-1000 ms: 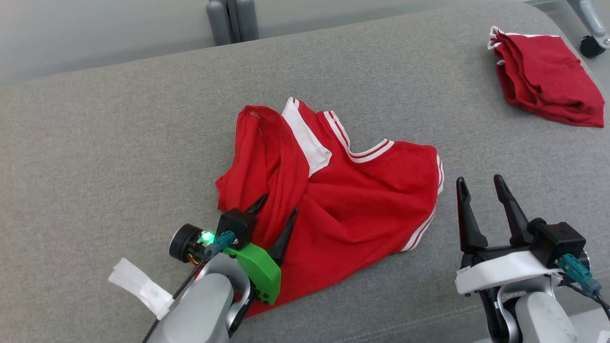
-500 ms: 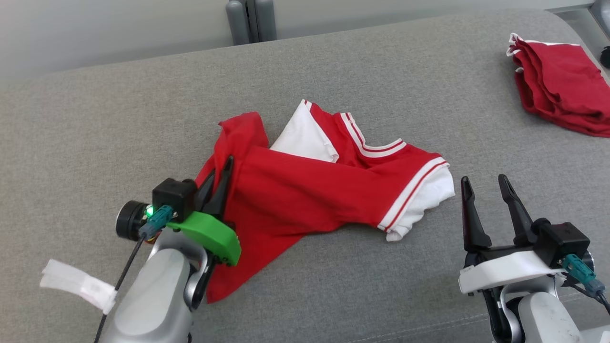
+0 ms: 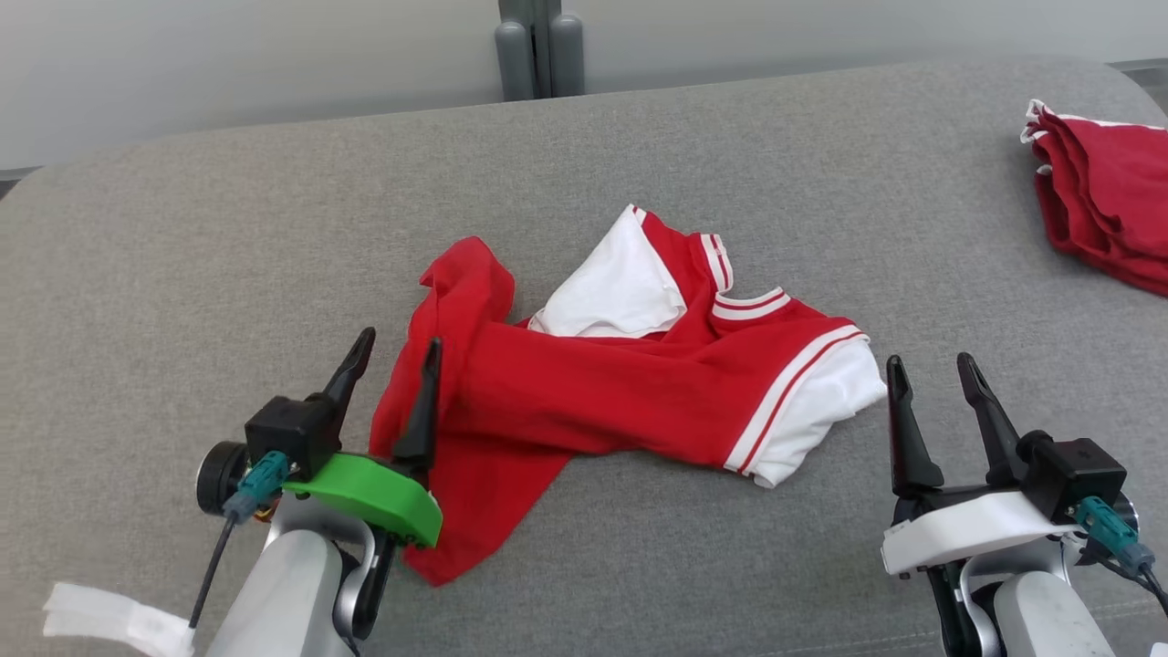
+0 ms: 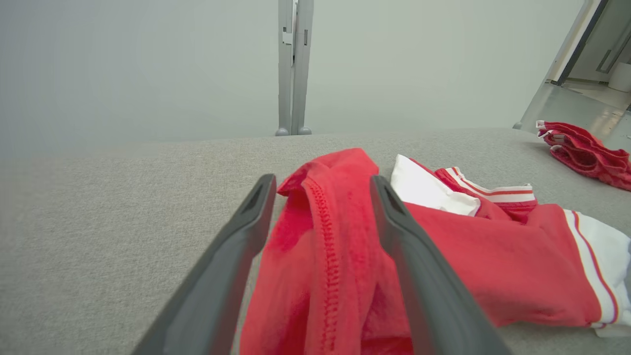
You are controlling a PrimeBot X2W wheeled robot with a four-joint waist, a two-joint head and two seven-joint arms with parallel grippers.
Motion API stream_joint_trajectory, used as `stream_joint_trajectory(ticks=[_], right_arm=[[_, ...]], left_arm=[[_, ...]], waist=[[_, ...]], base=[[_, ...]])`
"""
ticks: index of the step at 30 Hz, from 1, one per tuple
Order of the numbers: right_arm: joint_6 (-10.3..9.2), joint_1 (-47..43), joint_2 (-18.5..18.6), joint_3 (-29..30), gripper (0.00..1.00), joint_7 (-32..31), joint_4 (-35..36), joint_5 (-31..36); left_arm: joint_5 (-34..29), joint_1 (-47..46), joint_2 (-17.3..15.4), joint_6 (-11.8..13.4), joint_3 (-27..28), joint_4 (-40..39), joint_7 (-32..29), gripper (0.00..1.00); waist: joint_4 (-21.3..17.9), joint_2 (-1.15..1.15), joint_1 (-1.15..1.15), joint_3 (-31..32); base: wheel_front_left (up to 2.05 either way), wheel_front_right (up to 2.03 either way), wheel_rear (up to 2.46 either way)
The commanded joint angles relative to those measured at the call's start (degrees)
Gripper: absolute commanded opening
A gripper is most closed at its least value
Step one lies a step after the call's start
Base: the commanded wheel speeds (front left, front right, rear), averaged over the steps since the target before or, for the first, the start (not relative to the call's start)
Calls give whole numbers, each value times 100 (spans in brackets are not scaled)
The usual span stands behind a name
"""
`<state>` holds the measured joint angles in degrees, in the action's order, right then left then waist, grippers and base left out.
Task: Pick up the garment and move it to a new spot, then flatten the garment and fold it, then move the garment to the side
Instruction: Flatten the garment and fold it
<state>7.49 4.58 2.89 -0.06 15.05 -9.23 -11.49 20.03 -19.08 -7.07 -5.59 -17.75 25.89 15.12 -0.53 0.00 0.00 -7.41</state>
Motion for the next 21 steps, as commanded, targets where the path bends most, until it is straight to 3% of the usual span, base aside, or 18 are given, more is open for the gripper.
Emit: stream_joint_trajectory(ticks=[1,13,21], right_arm=[[0,-73,6,29,100,16,-24,-6],[0,-228,34,106,100,16,-103,11],[0,-345,100,170,100,15,-366,4]], left_arm=[[-83,152,3,21,112,-110,1,100],[-372,1408,31,212,1451,-1323,1,100],[-616,1814,191,78,1822,-1565,1,100]], waist=[[130,0,0,113],[319,0,0,347],[377,0,0,406]], base=[[0,0,0],[0,0,0],[0,0,0]])
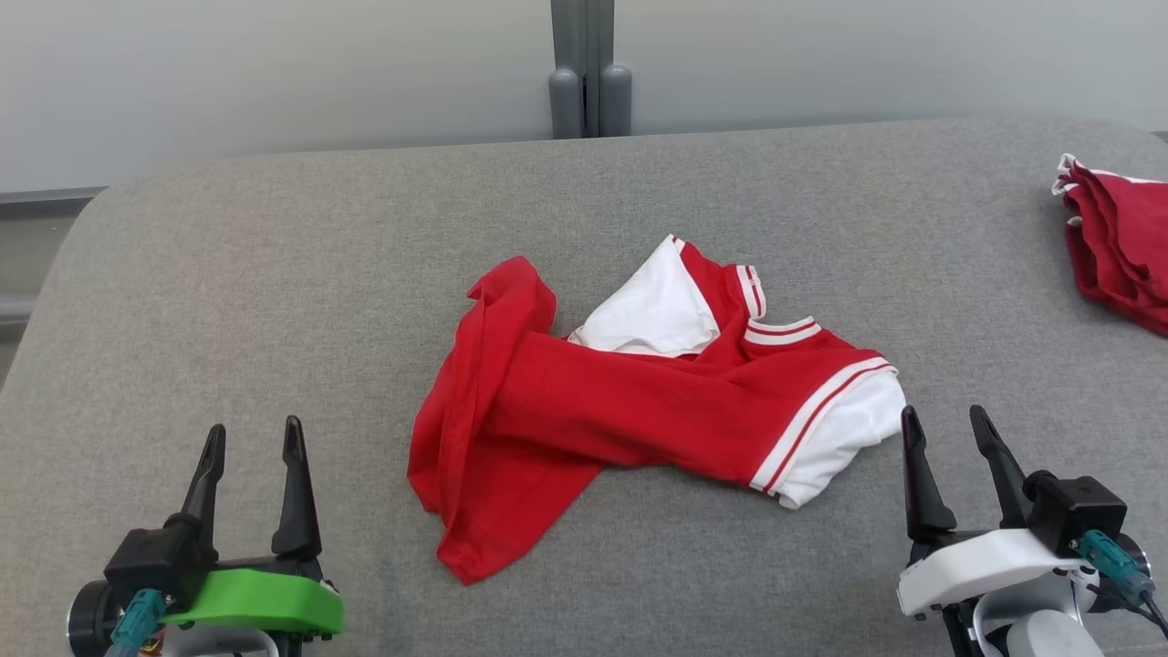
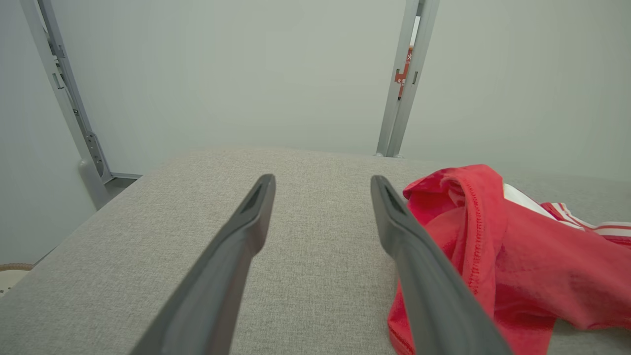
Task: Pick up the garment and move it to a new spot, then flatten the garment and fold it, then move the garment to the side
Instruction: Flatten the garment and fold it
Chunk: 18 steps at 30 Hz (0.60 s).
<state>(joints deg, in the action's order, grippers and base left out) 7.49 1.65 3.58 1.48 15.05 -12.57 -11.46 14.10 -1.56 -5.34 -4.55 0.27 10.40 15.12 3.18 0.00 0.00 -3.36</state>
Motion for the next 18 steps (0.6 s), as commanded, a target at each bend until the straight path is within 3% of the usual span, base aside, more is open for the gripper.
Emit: stream_joint_trajectory(ticks=[1,10,18], right_arm=[[0,-37,64,12,100,4,-93,11],[0,691,423,-180,100,-221,-634,142],[0,1564,731,-194,100,-699,-1752,207]], left_arm=[[-45,54,37,-43,18,-13,1,100],[-156,-179,181,-162,-111,80,1,100],[-161,-377,222,-233,-249,174,1,100]], waist=[[13,0,0,-1],[106,0,0,-171],[367,0,0,-477]], base=[[0,0,0],[0,0,0],[0,0,0]])
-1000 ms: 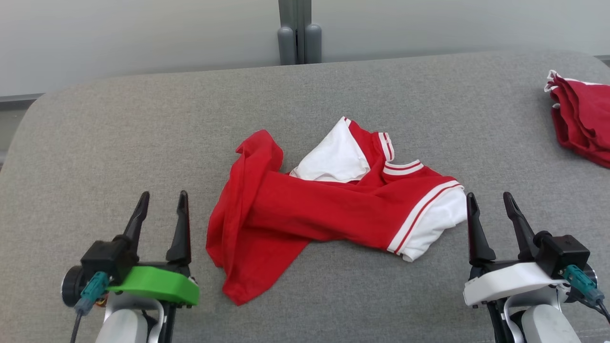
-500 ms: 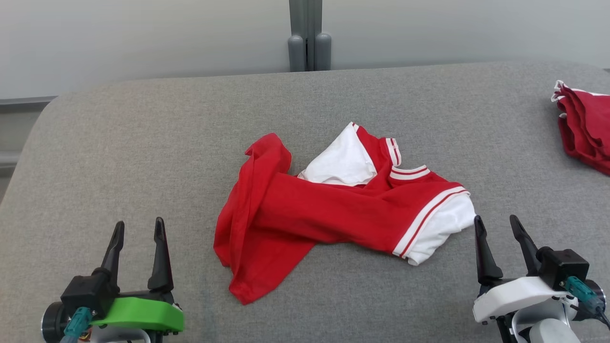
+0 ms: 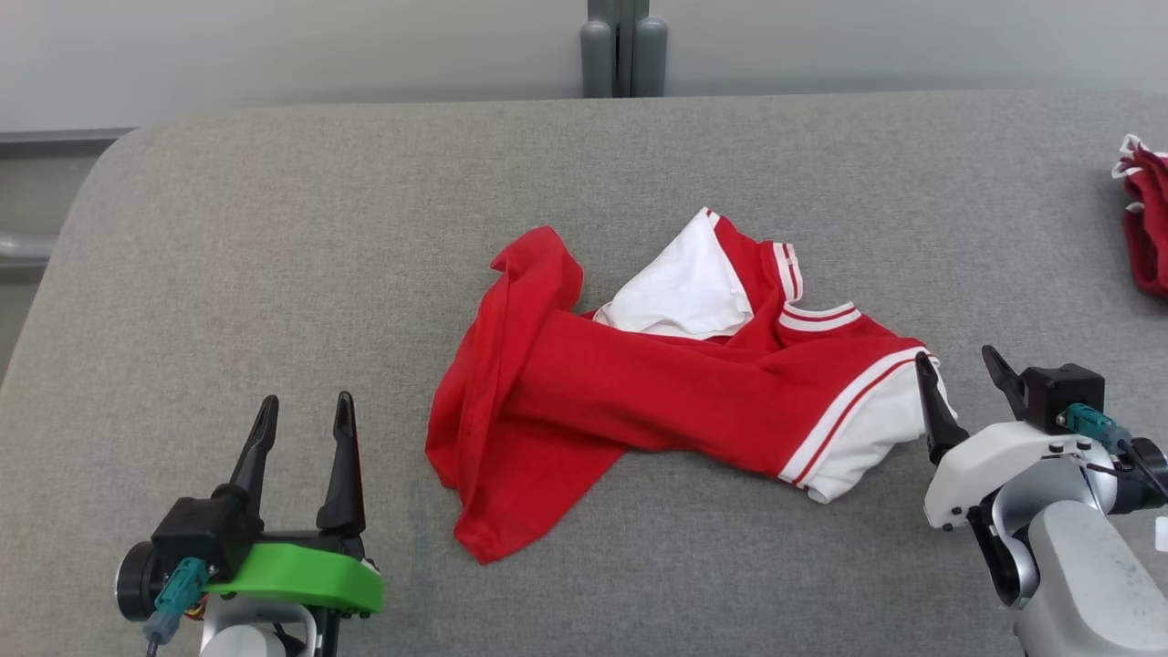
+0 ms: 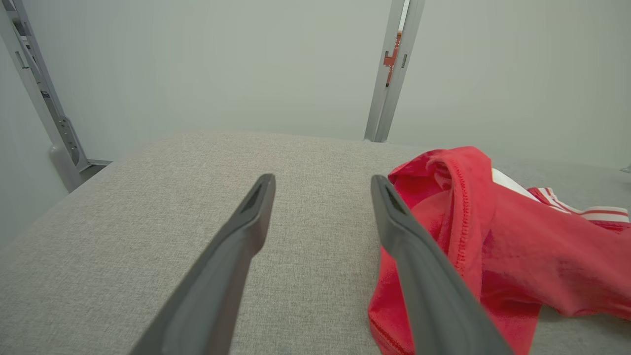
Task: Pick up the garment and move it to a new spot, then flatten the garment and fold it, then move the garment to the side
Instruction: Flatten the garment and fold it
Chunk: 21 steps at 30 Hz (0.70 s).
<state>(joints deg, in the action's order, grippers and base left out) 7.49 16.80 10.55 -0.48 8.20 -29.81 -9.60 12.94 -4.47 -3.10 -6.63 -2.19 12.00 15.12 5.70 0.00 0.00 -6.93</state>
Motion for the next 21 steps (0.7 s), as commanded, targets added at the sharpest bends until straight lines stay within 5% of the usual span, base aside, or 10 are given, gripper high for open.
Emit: stream_joint_trajectory(ticks=[1,10,12,13,21], right_arm=[[0,139,62,6,100,-33,-169,23],[0,881,100,-103,99,-278,-1608,-179],[0,1019,56,-178,39,-357,-1863,-328],[0,1128,33,-271,0,-284,-1994,-448],[0,1539,164,-578,0,491,-1779,-840]], left_arm=[[-34,-114,1,-32,-22,21,1,100],[119,-309,18,-46,-184,98,1,100],[168,-328,19,-44,-235,119,1,100],[196,-341,18,-28,-265,138,1,100],[277,-325,18,39,-299,149,1,100]], waist=[[153,0,0,-166],[404,0,0,-432],[437,0,0,-445],[461,0,0,-438],[457,0,0,-388]], base=[[0,0,0],[0,0,0],[0,0,0],[0,0,0],[0,0,0]])
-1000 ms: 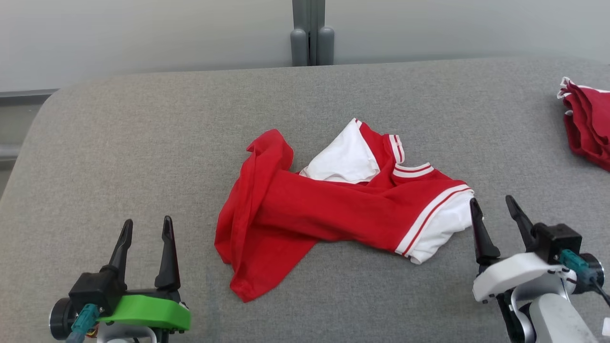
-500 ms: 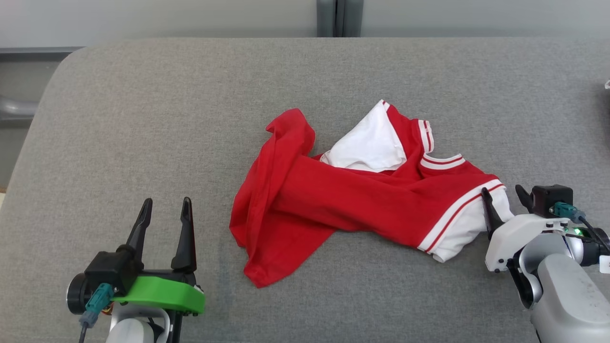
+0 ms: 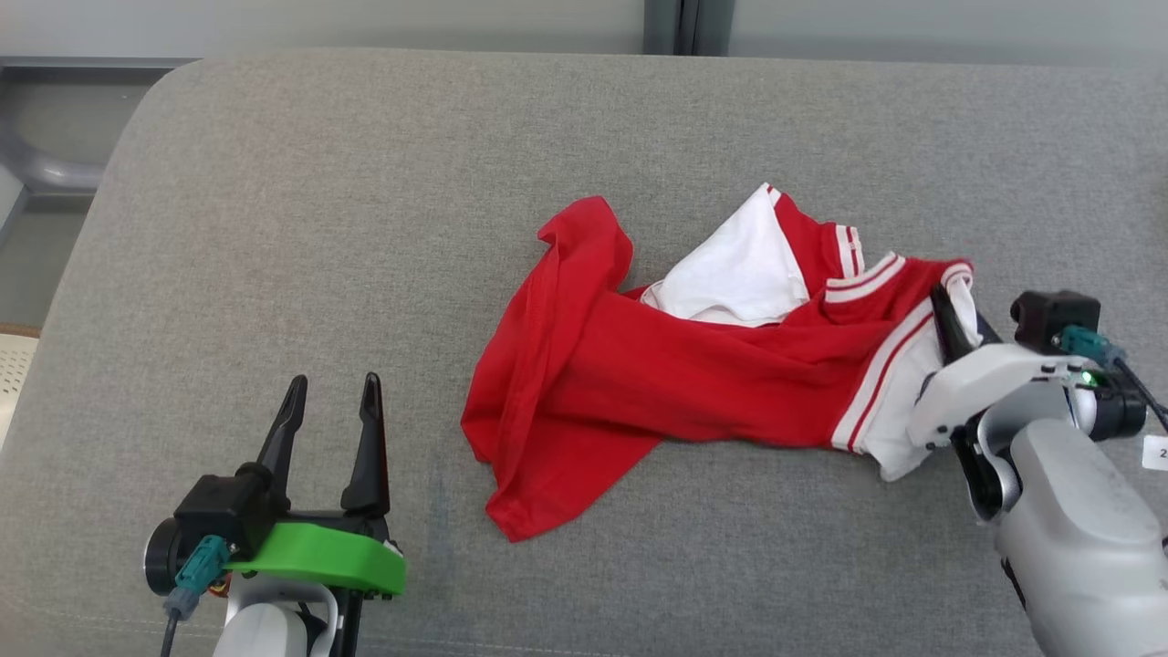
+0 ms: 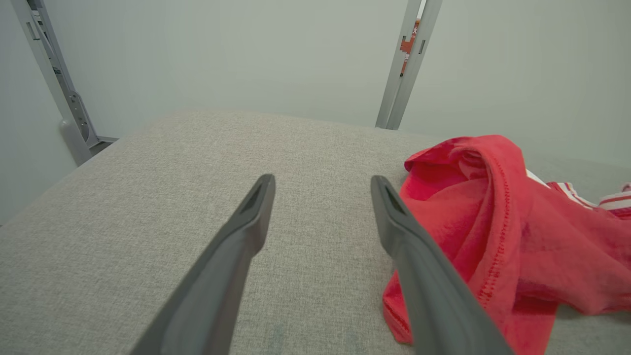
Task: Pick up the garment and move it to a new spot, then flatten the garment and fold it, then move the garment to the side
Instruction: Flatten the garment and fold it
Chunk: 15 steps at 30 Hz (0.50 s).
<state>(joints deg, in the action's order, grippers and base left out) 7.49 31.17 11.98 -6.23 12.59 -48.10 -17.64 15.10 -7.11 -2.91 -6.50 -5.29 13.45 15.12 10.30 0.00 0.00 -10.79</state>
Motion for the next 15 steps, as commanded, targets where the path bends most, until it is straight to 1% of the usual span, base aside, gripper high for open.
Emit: stream_joint_trajectory(ticks=[1,6,11,12,13,15], right_arm=[[0,166,23,-14,0,111,130,-99],[0,492,-100,-73,0,234,278,-199],[0,836,-328,-120,0,254,26,-138],[0,885,-359,-142,25,256,-81,-117],[0,954,-397,-189,100,258,-227,-91],[0,1098,-408,-231,100,262,-413,-80]], left_arm=[[68,-66,-2,34,7,-7,1,100],[99,-143,-2,43,-47,-33,1,100],[126,-213,-1,69,-88,-37,1,100],[139,-221,-1,73,-100,-28,1,100],[158,-232,-1,75,-116,-18,1,100],[177,-252,-2,79,-151,1,1,100]], waist=[[-7,0,0,-10],[32,0,0,-79],[77,0,0,-175],[81,0,0,-192],[88,0,0,-211],[104,0,0,-240]], base=[[0,0,0],[0,0,0],[0,0,0],[0,0,0],[0,0,0],[0,0,0]])
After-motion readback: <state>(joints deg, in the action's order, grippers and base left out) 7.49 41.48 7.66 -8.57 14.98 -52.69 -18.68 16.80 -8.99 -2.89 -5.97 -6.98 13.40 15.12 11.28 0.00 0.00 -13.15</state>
